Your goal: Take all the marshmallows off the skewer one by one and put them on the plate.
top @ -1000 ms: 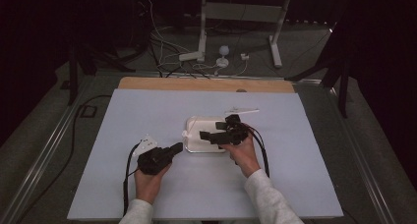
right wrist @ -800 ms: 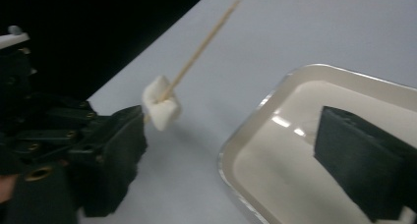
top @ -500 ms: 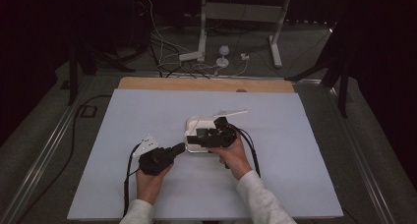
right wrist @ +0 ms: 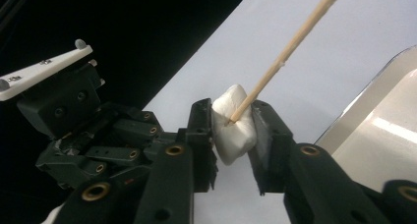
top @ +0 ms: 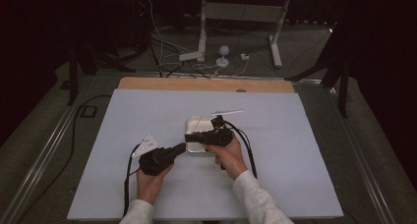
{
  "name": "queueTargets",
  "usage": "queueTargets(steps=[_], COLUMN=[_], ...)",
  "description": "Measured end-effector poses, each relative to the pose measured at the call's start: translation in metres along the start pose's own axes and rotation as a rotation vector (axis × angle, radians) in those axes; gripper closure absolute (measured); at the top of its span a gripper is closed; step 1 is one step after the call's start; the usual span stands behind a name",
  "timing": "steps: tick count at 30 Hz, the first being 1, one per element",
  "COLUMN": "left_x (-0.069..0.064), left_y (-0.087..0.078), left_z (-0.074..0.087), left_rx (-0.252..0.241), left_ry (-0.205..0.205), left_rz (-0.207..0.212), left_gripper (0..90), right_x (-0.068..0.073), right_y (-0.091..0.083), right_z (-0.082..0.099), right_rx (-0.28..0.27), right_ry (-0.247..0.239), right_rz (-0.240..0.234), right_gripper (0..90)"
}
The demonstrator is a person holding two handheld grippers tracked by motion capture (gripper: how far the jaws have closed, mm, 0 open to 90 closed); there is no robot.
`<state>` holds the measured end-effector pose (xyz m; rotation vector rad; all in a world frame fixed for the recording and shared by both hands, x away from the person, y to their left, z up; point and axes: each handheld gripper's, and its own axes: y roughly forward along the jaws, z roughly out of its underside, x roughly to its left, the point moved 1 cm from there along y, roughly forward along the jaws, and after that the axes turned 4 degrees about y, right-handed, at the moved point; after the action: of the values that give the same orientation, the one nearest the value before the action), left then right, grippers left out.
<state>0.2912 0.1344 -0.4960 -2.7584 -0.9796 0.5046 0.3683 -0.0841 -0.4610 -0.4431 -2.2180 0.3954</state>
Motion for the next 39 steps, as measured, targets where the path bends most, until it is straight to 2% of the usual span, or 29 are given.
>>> queueTargets(steps=[14,16,19,20,21,24,26,27,29,32,39], left_x=[-0.002,-0.002,-0.002,-0.003,-0.004,-0.005,-0.005,-0.004,-0.005,-0.006,-0.006], left_y=[-0.001,-0.001,-0.003,-0.002,-0.001,-0.001,-0.003,-0.004,-0.004,-0.003,-0.005], left_z=[-0.002,-0.001,-0.001,-0.001,-0.002,-0.002,-0.002,-0.002,-0.004,-0.004,-0.004], left_rx=[0.003,0.02,0.018,0.021,0.022,0.013,0.02,0.01,0.002,0.001,0.001], left_ry=[0.006,0.022,0.025,0.033,0.036,0.038,0.051,0.047,0.05,0.055,0.064], left_rz=[0.005,-0.001,0.008,0.01,0.011,0.017,0.014,0.018,0.025,0.036,0.027], left_gripper=[90.0,90.0,90.0,90.0,90.0,90.0,90.0,90.0,90.0,90.0,90.0], right_x=[0.004,0.003,-0.001,-0.002,0.002,0.006,0.006,0.004,0.004,0.009,0.008], right_y=[-0.006,-0.011,-0.021,-0.025,-0.028,-0.032,-0.034,-0.042,-0.044,-0.046,-0.046], right_z=[-0.004,-0.007,-0.013,-0.016,-0.019,-0.024,-0.026,-0.031,-0.033,-0.036,-0.039], right_rx=[-0.029,-0.064,-0.109,-0.106,-0.091,-0.087,-0.102,-0.124,-0.124,-0.117,-0.122], right_ry=[-0.033,-0.026,0.004,0.004,-0.039,-0.067,-0.065,-0.044,-0.048,-0.081,-0.075], right_rz=[0.03,0.057,0.055,0.05,0.08,0.098,0.102,0.092,0.089,0.115,0.113], right_gripper=[77.0,77.9,78.1,78.0,78.1,78.1,78.2,78.3,78.3,78.3,78.4])
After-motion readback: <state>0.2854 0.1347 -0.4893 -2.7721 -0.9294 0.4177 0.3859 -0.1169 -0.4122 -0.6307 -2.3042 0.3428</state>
